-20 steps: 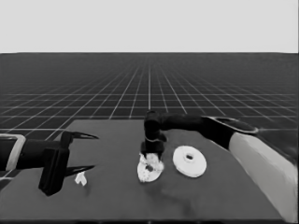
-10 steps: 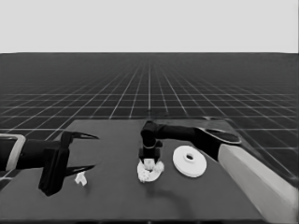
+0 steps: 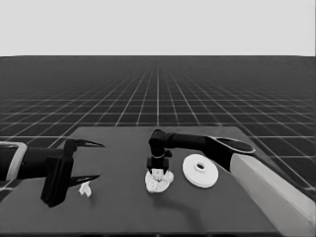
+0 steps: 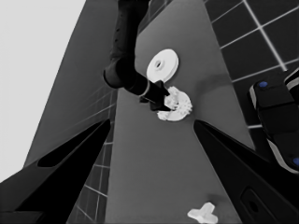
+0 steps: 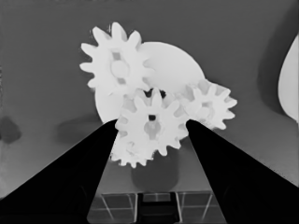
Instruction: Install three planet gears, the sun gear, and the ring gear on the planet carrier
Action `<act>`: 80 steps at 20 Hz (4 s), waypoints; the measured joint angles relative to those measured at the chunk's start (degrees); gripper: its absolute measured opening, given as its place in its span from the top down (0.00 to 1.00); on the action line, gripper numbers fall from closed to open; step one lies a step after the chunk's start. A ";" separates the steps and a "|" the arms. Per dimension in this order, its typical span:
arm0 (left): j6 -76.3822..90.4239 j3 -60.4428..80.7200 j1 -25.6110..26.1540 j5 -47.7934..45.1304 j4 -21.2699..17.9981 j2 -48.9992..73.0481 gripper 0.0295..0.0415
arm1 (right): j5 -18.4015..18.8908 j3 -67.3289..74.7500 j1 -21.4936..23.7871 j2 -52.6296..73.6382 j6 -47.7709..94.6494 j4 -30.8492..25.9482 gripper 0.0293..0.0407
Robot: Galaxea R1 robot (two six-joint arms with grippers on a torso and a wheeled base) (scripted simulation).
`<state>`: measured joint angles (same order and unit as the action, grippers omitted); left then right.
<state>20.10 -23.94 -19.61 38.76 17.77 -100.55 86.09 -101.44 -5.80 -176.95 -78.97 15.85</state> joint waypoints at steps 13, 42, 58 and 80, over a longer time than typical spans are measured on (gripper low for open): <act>0.00 0.00 0.00 0.00 0.00 0.00 0.25 | 0.00 -0.05 -0.29 0.08 -7.76 -0.01 0.86; 0.00 0.00 0.00 0.00 0.00 0.00 0.25 | 0.01 -0.07 -0.30 0.11 -25.16 0.01 0.86; 0.00 0.00 0.00 0.00 0.00 0.00 0.25 | 0.01 -0.05 -0.30 0.08 -34.76 0.00 0.86; 0.00 0.00 0.00 0.00 0.00 0.00 0.25 | 0.01 -0.07 -0.38 0.11 -47.96 0.01 0.86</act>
<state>20.10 -23.94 -19.61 38.76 17.77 -100.55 86.10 -101.52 -6.19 -176.85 -126.94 15.86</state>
